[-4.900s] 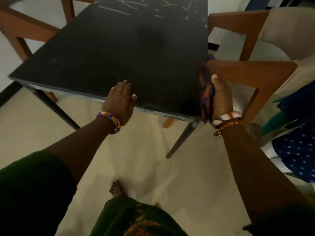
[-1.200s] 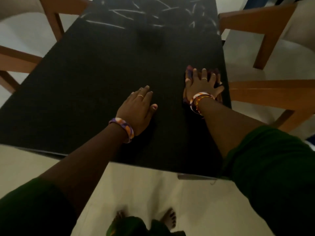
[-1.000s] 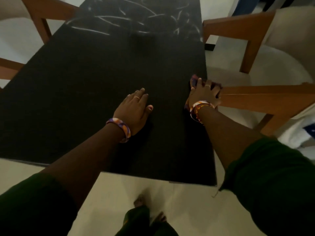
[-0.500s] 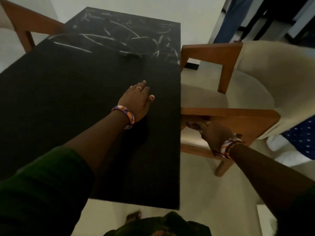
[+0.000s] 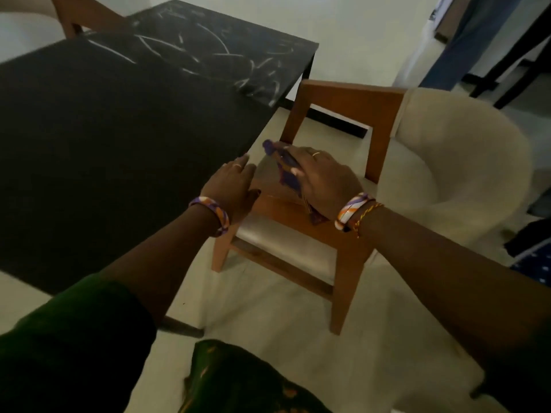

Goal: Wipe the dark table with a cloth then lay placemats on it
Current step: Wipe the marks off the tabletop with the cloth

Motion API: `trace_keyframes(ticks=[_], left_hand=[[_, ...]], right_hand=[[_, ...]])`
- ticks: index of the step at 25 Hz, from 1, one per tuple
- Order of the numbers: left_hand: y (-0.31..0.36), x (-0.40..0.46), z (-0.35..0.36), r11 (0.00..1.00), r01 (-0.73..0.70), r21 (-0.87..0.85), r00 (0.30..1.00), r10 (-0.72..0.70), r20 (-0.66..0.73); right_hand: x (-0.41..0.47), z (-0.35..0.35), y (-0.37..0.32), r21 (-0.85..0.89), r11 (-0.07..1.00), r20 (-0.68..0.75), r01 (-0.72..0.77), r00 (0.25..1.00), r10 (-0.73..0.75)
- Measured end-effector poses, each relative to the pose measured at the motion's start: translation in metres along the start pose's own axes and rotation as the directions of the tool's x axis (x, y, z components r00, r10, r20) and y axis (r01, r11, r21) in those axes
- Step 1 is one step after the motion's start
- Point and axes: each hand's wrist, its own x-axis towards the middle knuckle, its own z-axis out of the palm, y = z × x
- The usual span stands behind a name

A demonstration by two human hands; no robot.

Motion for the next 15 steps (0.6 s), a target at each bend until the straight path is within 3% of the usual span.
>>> trace_keyframes(ticks=[3, 7, 9, 15], left_hand=[[0.032, 0.002, 0.008, 0.998, 0.035, 0.045, 0.999, -0.037, 0.032], [0.053, 0.019, 0.012, 0.996, 0.088, 0.0, 0.996, -0.088, 0.035], [0.061, 0.032, 0.013, 0.989, 0.127, -0.081, 0.991, -0.125, 0.037], [0.095, 0.082, 0.019, 0.959, 0.282, -0.041, 0.957, -0.277, 0.085]], right_hand=[[-0.002, -0.01, 0.035, -0.249, 0.94, 0.077, 0.235, 0.972, -0.222], [-0.001, -0.022, 0.064, -0.505, 0.7, 0.33, 0.504, 0.863, -0.383], [-0.001, -0.022, 0.08, -0.464, 0.638, 0.428, 0.615, 0.786, -0.446], [0.023, -0.039, 0.151, -0.367, 0.657, 0.529, 0.658, 0.729, -0.434]])
